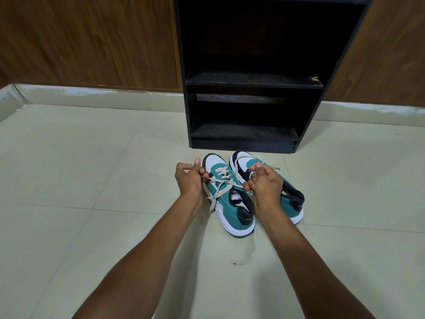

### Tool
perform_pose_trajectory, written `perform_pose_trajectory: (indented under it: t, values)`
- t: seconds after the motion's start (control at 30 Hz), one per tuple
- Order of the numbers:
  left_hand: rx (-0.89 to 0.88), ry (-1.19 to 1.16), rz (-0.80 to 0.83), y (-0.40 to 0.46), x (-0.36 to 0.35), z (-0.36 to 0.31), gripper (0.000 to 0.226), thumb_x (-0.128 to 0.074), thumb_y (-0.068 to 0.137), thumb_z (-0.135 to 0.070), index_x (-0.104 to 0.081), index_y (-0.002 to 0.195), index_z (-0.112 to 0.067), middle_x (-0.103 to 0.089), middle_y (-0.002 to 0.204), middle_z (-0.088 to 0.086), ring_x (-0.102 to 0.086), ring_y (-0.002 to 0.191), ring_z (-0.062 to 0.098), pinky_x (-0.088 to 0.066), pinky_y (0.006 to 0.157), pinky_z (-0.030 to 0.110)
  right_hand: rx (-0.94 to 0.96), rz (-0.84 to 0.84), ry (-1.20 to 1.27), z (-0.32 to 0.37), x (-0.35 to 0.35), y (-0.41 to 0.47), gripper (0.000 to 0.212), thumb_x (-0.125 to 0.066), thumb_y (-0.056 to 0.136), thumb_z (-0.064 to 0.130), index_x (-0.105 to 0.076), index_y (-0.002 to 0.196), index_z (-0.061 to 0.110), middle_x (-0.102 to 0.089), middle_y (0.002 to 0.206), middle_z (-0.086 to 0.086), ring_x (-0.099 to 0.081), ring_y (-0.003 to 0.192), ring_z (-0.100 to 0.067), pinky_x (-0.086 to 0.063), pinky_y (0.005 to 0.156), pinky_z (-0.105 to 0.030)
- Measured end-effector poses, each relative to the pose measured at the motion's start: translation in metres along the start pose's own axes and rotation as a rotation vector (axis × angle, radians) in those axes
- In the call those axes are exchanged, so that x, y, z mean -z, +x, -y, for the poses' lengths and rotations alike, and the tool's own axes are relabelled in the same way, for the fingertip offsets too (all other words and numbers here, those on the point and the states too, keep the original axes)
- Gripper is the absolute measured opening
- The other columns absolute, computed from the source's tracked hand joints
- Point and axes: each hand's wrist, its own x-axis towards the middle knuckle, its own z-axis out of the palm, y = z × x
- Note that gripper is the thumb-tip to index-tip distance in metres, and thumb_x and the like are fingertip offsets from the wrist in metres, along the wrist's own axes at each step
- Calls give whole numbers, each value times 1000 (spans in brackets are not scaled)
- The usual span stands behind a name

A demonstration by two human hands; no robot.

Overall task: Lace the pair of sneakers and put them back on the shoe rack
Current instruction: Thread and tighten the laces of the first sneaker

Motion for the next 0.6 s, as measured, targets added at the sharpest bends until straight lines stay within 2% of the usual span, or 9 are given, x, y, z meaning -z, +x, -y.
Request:
perform_pose_trajectory:
  t: [0.3, 0.47, 0.6]
  values:
    - [-12, 58, 50, 6, -5, 1, 28, -60, 101, -18, -38, 84, -17, -52, 57, 1, -44, 41, 7, -45, 43, 19, -1, 26, -21, 2, 6, -9, 26, -53, 106, 20, -65, 91, 2, -39, 45, 3, -35, 38, -9, -42, 45, -29]
    - [-23, 107, 70, 9, -9, 4, 23, -62, 100, -21, -41, 91, -15, -56, 62, 3, -47, 42, 7, -48, 50, 24, -3, 49, -24, 5, 12, -10, 27, -54, 105, 20, -65, 87, 3, -37, 43, 4, -35, 38, -9, -44, 47, -29]
    - [-11, 82, 69, 10, -10, 9, 25, -62, 100, -21, -41, 87, -16, -57, 60, 2, -49, 46, 9, -49, 54, 28, 0, 45, -34, 4, 14, -9, 27, -55, 105, 22, -66, 86, 5, -38, 44, 3, -36, 39, -10, -44, 47, -30]
